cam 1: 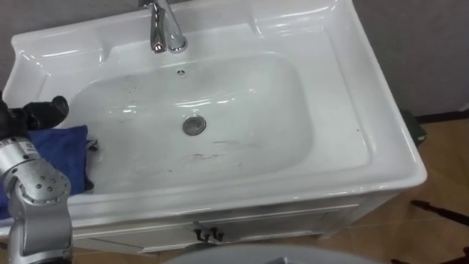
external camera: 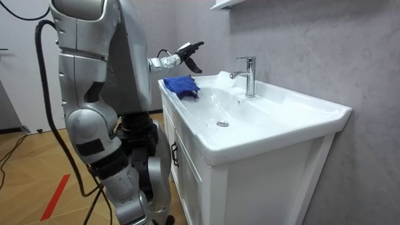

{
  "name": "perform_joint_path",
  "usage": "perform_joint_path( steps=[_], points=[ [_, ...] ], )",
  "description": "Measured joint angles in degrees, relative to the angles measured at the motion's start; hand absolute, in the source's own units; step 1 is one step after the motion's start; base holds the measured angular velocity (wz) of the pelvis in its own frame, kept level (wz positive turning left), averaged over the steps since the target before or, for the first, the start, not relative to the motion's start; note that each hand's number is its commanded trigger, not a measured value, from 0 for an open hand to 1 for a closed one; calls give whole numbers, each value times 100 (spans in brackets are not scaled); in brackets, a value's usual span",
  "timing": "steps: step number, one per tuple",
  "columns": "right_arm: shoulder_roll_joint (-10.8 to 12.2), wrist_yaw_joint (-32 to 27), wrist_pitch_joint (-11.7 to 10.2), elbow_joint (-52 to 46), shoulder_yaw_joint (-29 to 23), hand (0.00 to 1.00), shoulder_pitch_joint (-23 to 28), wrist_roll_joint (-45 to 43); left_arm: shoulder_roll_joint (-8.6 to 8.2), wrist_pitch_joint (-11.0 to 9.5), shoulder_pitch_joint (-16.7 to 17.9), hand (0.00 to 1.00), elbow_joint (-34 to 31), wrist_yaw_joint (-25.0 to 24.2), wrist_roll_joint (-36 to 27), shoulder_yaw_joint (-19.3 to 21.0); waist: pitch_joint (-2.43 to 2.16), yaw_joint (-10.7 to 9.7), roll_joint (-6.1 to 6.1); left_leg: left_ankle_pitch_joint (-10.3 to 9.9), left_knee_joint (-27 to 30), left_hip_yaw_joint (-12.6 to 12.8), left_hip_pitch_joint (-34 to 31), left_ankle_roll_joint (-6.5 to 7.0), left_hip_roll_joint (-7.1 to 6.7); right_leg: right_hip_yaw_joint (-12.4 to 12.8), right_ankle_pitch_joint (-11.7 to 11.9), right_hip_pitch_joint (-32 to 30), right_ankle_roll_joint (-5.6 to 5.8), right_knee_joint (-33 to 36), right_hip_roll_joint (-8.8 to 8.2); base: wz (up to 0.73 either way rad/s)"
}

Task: Wipe basin

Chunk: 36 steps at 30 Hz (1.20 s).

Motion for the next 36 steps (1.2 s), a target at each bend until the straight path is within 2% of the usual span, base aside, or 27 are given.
perform_joint_path(
  steps=[7,12,18,21,23,26,28,31,34,35,36],
  points=[
    [-5,149,1,11,0,0,5,-17,2,-3,-93,0,0,-12,-4,45,1,34,47,-31,18,26,23,7,5,32,7,19,11,4,1,-1],
    [-6,149,10,47,0,0,32,10,128,-5,-316,0,18,137,-8,146,19,48,136,-49,40,-14,-24,12,0,-13,13,-7,22,8,-1,4],
    [-3,135,14,-2,-6,0,42,9,202,2,-353,0,17,352,-13,761,-23,95,241,-48,32,-34,-66,12,-3,-7,15,-40,25,8,6,1],
    [-7,79,22,4,-6,0,111,-4,269,-32,-339,0,63,591,-108,1079,-24,338,257,-48,27,-25,-50,13,-2,20,15,-46,25,8,6,-4],
    [-33,67,16,-4,-17,0,94,-129,273,-40,-229,0,240,781,-228,1383,-19,438,291,-48,24,-27,-47,13,-8,14,15,-34,25,-5,4,0],
    [-42,66,20,-25,-17,0,84,-260,274,-2,-7,0,410,931,-231,1578,-34,534,324,-48,35,-156,-105,12,-41,-112,11,-23,31,-12,-1,22],
    [-47,63,55,-55,-16,0,100,-249,273,0,177,0,597,1093,-238,1624,-25,660,295,-46,29,-196,-98,12,-52,-138,3,-20,42,-1,-9,17],
    [-69,69,131,-244,-18,0,90,-274,272,0,456,0,1054,1382,-554,1780,-39,689,278,-46,33,-356,-79,12,-103,-236,-23,45,73,-2,-23,20],
    [-102,79,138,-254,-8,0,85,-273,271,-8,568,0,1602,1619,-972,1944,-55,888,280,-45,34,-467,-87,13,-125,-246,-28,46,77,-6,-28,10],
    [-98,84,142,-272,-2,0,91,-273,271,-8,613,0,1760,1701,-1220,1975,-88,971,224,-43,36,-510,-100,15,-145,-275,-33,48,85,-2,-37,11],
    [-98,86,155,-272,0,0,94,-273,271,-8,651,0,1829,1746,-1349,1983,-85,1004,229,-43,35,-509,-104,15,-149,-280,-36,45,89,0,-41,8]
  ],
)
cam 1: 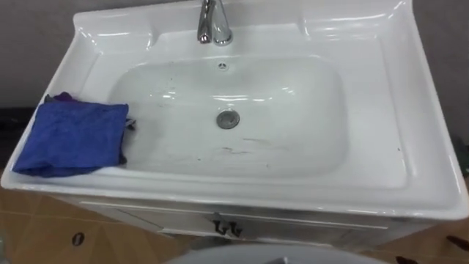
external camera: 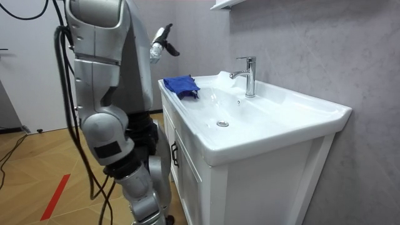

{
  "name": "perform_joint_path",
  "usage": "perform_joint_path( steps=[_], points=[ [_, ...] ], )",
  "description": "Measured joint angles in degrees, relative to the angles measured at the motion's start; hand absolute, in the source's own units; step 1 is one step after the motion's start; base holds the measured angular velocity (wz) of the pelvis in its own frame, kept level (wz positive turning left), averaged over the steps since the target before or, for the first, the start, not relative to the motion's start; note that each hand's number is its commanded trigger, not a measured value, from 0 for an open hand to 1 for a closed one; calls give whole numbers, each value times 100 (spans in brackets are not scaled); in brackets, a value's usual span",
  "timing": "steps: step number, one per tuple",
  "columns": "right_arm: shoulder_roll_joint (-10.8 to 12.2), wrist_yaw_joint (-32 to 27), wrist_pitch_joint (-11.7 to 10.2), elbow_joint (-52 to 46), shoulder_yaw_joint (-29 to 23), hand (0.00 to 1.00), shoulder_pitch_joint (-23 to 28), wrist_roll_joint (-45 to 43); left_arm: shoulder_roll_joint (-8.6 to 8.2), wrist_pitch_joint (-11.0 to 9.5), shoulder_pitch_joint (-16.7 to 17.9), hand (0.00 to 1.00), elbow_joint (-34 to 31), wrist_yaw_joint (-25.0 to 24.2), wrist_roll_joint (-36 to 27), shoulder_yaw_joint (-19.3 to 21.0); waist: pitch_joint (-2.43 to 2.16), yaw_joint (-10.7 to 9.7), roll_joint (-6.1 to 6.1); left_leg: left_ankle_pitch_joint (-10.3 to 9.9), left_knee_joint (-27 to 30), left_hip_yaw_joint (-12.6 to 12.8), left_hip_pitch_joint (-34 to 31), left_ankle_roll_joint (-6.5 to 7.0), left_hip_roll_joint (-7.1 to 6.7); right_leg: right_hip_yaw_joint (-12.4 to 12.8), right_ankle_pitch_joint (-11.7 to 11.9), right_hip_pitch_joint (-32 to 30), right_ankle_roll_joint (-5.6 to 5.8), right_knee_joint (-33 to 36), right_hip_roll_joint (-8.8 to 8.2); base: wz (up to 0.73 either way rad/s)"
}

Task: Wipe basin

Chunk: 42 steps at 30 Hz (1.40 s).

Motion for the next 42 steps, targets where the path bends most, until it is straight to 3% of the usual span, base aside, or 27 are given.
perform_joint_path(
  steps=[2,3,6,8,12,17,24,27,31,35,42],
  points=[
    [-5,-6,63,-6,4,0,1,26,-3,-6,201,0,391,175,-490,13,-31,141,-59,3,1,-37,11,5,-23,-5,-6,21,11,-5,-14,5],
    [0,-5,62,-1,4,0,31,31,-4,-6,256,0,509,206,-630,15,-24,137,-75,2,2,-84,20,6,-35,-17,-11,43,20,-8,-17,16],
    [-7,-5,68,-5,6,0,-34,26,-215,-2,576,0,981,387,-1078,-34,-21,156,-126,-4,35,-125,14,22,-61,33,-27,53,36,0,-18,10],
    [-12,7,97,-2,1,0,-70,23,-326,2,715,0,1634,417,-1415,-57,-24,139,-149,-7,71,-216,3,30,-89,-20,-48,70,46,30,-33,13],
    [-49,70,102,3,1,0,-67,25,-422,3,852,0,2558,367,-1599,-298,-27,100,-195,-4,73,-309,4,34,-118,-107,-55,100,49,40,-54,11],
    [-44,79,106,28,-1,0,-14,33,-747,16,933,0,3458,226,-1765,-642,-20,-74,-270,-3,91,-305,33,35,-134,-84,-55,164,49,4,-51,4],
    [-39,133,96,241,-2,0,-135,-198,-790,47,781,0,3736,-206,-1323,-1192,0,-361,-334,9,-8,-225,80,49,-124,-61,-55,169,48,-7,-55,-2],
    [-40,237,104,388,7,0,-213,-172,-770,75,694,0,3731,-493,-1050,-1647,20,-498,-381,10,-8,-200,80,51,-124,-19,-56,164,48,-5,-58,-3],
    [-40,315,104,483,-2,0,-274,-175,-772,184,333,0,3717,-842,-683,-1895,43,-674,-456,10,9,-150,16,52,-115,-19,-57,111,49,-2,-59,-1],
    [-38,310,105,483,-5,0,-299,-64,-738,164,119,0,3692,-1010,-306,-1973,63,-746,-544,9,0,-49,0,53,-108,4,-55,67,47,10,-80,-7],
    [-37,292,106,477,21,0,-288,48,-714,181,119,0,3704,-1302,16,-2309,51,-678,-663,-91,182,327,-77,137,-41,110,-58,24,63,24,-93,-8]
  ],
)
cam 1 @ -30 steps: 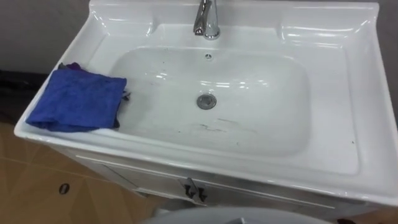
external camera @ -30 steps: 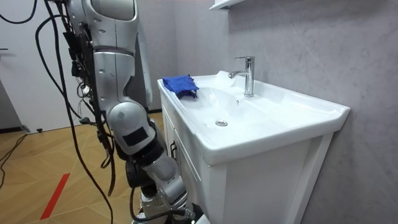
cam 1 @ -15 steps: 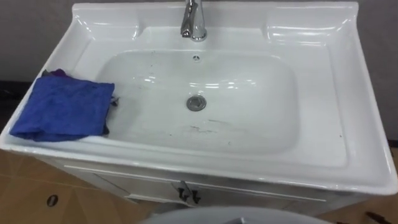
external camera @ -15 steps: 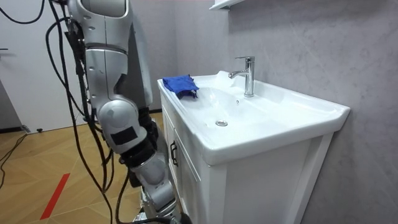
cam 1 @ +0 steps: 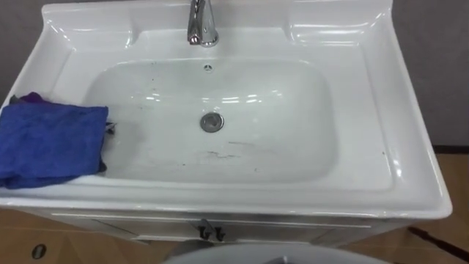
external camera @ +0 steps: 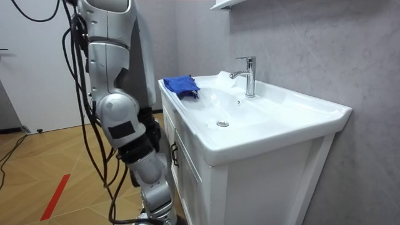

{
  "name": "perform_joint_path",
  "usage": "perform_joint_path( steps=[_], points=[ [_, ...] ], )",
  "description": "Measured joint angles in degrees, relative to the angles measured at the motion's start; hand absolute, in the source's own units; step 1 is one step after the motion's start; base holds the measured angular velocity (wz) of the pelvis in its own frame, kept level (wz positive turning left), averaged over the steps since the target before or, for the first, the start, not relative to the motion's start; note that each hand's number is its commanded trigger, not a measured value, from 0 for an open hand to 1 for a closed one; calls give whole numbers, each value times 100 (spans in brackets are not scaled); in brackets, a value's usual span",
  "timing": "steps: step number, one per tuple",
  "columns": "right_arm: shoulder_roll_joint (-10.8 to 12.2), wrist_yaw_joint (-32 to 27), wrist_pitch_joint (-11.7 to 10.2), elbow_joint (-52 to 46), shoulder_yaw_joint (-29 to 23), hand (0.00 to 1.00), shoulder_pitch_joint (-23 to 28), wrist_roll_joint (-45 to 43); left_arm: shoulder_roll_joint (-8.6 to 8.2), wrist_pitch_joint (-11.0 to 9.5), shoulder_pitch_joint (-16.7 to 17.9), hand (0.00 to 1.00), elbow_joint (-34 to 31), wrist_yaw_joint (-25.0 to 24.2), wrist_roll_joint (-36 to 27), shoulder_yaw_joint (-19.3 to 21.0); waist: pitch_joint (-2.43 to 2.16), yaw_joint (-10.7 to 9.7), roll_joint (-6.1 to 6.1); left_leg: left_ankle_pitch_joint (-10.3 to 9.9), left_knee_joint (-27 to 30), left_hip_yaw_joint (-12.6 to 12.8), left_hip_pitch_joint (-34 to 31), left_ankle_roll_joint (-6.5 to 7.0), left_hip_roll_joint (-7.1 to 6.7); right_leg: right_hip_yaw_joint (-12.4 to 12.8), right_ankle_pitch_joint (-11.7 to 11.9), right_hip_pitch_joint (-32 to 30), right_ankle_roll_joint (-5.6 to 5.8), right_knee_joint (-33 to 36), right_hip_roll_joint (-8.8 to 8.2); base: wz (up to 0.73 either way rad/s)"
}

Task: Wipe basin

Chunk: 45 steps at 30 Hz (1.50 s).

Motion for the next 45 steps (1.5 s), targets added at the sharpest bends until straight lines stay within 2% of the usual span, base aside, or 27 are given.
perform_joint_path(
  steps=[6,9,15,22,28,32,38,45],
  points=[
    [12,8,78,-65,322,0,-12,-18,-3,72,20,0,30,-298,5,-7,3,2,-29,-118,25,252,-11,39,56,78,25,-45,44,24,16,-4],
    [18,38,127,-58,434,0,-66,-21,0,71,-131,0,158,-378,-17,-6,25,-9,-19,-169,125,305,-30,89,102,122,15,-58,74,101,-7,-5],
    [53,87,143,-38,435,0,-97,-12,-3,82,-341,0,315,-557,-17,-6,28,4,-10,-260,272,481,-5,197,136,295,53,-72,158,189,-36,-13],
    [83,207,198,-35,433,0,-82,-26,1,123,-392,0,379,-705,-18,-15,26,-42,-21,-356,222,647,70,351,98,560,146,-86,320,233,-88,-16],
    [92,271,181,-30,429,0,-81,-38,44,115,-479,0,609,-994,-14,-17,27,-154,-88,-438,259,752,80,473,86,586,210,-165,426,419,-148,-9],
    [102,271,204,21,426,0,-47,-195,56,122,-591,0,888,-1154,-2,-116,28,-173,-65,-517,322,780,91,559,95,628,277,-185,498,496,-152,-4],
    [130,268,200,35,427,0,28,-224,90,225,-641,0,974,-1492,6,-303,25,-191,-3,-555,320,810,71,644,76,906,361,-330,493,586,-158,-5],
    [262,272,203,103,431,0,21,-222,178,252,-662,0,973,-1960,44,-577,25,-300,23,-558,311,809,71,675,58,970,361,-392,494,676,-158,0]
  ],
)
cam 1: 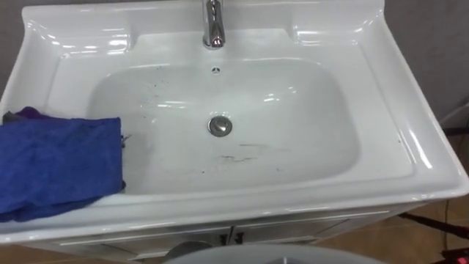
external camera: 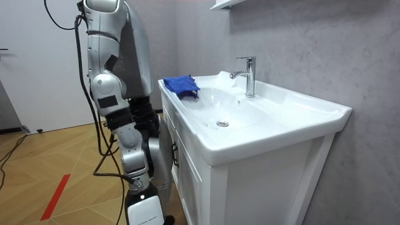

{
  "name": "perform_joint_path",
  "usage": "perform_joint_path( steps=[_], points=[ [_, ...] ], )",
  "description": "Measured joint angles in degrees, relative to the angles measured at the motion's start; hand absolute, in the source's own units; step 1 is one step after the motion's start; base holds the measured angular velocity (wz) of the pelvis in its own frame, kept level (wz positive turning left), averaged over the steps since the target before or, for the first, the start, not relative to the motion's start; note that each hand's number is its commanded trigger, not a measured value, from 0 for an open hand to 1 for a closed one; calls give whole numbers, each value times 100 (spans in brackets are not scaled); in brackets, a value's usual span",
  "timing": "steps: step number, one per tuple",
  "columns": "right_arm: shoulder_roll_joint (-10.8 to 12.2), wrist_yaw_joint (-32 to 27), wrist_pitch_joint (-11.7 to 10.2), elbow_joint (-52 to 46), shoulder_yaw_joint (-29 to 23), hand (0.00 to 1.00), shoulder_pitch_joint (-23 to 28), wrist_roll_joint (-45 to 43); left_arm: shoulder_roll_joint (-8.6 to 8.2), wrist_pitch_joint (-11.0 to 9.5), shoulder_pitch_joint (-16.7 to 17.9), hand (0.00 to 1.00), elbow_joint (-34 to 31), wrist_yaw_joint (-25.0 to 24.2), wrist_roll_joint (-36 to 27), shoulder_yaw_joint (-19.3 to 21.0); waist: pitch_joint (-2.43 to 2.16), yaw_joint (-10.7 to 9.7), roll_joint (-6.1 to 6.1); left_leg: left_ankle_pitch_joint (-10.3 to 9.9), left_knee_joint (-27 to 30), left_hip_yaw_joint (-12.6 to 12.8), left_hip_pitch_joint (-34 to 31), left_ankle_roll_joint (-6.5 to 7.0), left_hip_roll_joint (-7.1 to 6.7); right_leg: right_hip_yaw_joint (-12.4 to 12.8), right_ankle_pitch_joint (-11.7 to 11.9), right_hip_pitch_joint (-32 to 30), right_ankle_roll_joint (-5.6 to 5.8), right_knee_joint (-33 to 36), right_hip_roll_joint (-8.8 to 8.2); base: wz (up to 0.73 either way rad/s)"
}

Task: Wipe basin

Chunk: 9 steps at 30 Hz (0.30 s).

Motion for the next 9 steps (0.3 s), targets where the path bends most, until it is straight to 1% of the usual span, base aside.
perform_joint_path(
  steps=[4,9],
  points=[
    [36,4,25,112,0,0,-12,3,25,77,-54,0,-3,-225,1,-160,1,-20,33,-1,-18,38,24,0,0,45,0,-5,1,6,0,-4],
    [36,5,50,150,0,0,-10,3,25,106,-70,0,-3,-418,2,-199,3,-28,42,-1,-19,59,27,1,0,69,-1,-16,1,9,1,-1]
  ],
)
